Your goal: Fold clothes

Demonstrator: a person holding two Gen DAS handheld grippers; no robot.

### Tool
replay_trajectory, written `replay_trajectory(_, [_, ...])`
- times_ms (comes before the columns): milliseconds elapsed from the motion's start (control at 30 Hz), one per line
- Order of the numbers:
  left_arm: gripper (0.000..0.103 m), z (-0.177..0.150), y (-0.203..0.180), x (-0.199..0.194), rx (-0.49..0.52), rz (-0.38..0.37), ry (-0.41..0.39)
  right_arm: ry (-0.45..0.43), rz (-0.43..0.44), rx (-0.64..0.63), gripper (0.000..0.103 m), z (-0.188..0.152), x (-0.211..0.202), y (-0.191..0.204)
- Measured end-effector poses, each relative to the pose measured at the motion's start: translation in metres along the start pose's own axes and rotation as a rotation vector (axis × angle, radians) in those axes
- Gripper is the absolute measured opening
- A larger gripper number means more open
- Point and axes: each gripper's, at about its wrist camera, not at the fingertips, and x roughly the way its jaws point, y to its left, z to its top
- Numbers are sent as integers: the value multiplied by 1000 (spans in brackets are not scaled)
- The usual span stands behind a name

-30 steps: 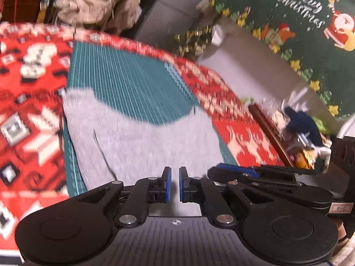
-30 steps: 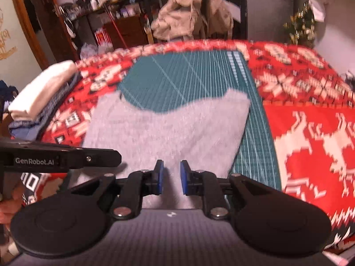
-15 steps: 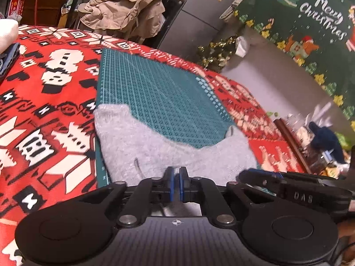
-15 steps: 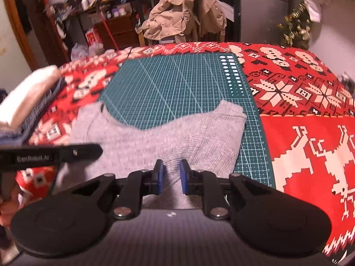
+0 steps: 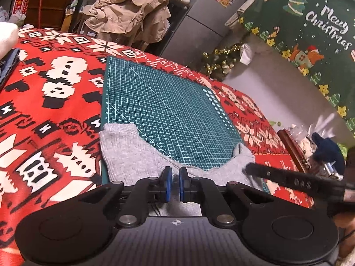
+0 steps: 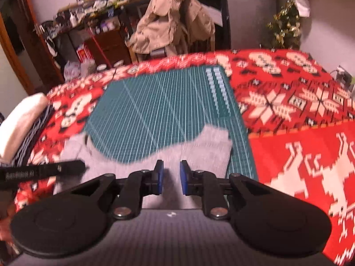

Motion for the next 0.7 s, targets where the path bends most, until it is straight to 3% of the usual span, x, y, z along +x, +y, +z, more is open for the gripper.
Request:
replay_trajectory(100, [6,1,0,-3,-9,-6,-3,23,2,16,17,0,12,-5])
replay_trajectory(300, [6,2,-2,-11,-14,-27,-2,-21,20,14,18,-2,-17,-2])
replay_trajectory(400, [6,-3,-12,-24,23,-68,22,-8,50,5,27,-11,-38,3])
replay_trajectory(633, [6,-38,-37,-48,109,-241,175,74,125,-41,27,-58,-78,26])
replay_trajectory(700, [6,-53,-44,-47,149,-252,215,104,142,-66,27,-73,-83,36])
